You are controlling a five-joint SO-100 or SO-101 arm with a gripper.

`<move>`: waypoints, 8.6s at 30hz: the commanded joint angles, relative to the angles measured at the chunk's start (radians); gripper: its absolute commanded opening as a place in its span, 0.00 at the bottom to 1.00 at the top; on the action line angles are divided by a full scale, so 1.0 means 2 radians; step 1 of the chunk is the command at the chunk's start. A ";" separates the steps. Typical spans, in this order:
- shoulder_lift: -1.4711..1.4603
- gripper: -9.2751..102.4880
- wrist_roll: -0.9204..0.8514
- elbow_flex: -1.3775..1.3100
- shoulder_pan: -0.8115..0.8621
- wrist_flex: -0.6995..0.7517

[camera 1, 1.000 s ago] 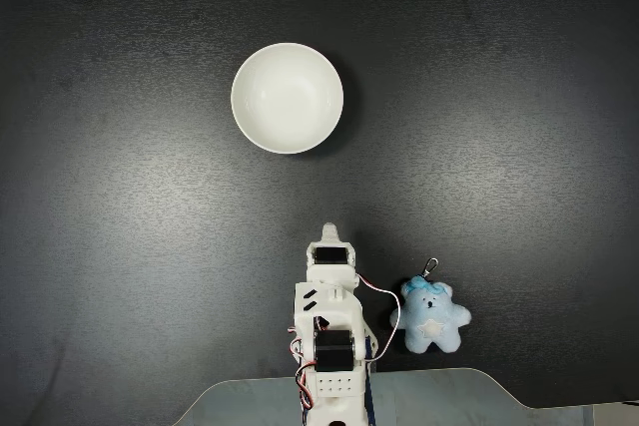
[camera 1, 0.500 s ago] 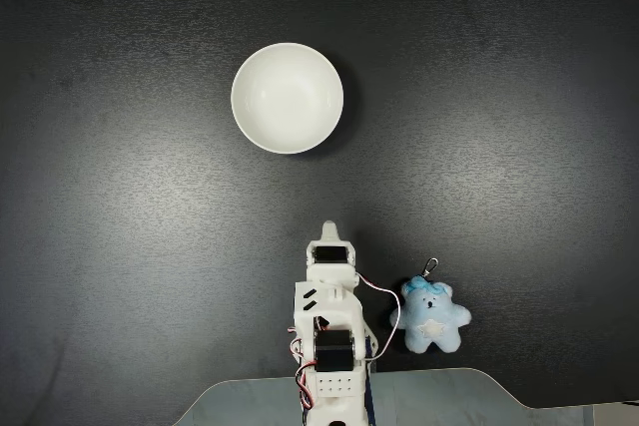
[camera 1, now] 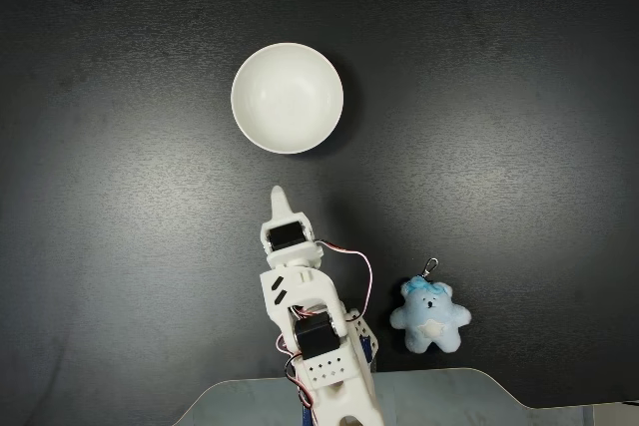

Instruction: Grasp a skyblue doll and put it in the white bowl.

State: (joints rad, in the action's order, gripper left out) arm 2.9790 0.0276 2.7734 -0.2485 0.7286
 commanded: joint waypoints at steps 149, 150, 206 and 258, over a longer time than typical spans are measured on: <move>-0.443 0.47 -0.840 -0.325 0.819 0.252; -0.446 0.47 -0.840 -0.328 0.819 0.243; -0.472 0.47 -0.873 -0.271 0.820 0.250; -0.591 0.47 -0.874 -0.249 0.820 0.245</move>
State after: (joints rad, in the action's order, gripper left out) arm 1.7932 -1.7227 2.2810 1.3192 1.2149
